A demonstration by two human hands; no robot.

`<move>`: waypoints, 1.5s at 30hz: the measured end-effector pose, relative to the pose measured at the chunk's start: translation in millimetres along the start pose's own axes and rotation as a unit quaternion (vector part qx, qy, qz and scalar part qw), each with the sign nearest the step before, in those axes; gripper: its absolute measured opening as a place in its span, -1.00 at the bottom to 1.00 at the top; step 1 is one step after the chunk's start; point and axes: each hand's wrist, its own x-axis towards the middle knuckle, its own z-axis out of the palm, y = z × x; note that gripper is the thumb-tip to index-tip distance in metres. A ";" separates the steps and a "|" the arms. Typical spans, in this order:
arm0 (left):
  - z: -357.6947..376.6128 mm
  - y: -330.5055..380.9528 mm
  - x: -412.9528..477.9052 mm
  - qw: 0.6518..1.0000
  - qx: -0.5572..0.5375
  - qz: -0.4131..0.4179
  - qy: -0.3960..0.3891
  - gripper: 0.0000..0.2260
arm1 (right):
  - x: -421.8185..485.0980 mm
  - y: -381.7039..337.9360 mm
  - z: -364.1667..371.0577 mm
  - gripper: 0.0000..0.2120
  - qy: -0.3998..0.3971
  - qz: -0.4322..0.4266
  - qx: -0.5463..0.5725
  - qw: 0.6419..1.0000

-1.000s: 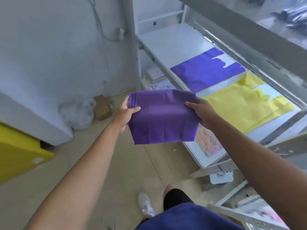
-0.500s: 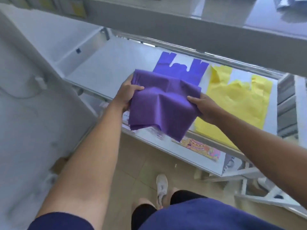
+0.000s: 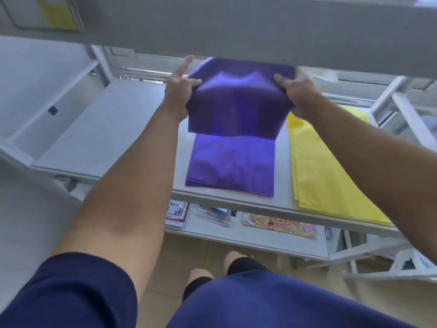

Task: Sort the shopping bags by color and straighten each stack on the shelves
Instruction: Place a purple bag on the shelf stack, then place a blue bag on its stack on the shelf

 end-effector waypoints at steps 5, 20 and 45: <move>-22.5 -96.1 7.8 0.978 0.203 -0.051 -0.020 -0.36 | -19.9 71.8 16.7 -0.71 0.007 0.142 -0.122 0.982; -22.1 -122.3 -22.3 0.915 0.399 0.046 -0.029 -0.54 | -48.2 103.6 26.7 -0.25 0.038 0.107 -0.312 0.943; 167.2 -71.7 -276.0 0.813 0.377 0.246 -0.368 -0.12 | -387.4 -13.5 -133.7 -0.21 0.230 0.116 -0.618 0.743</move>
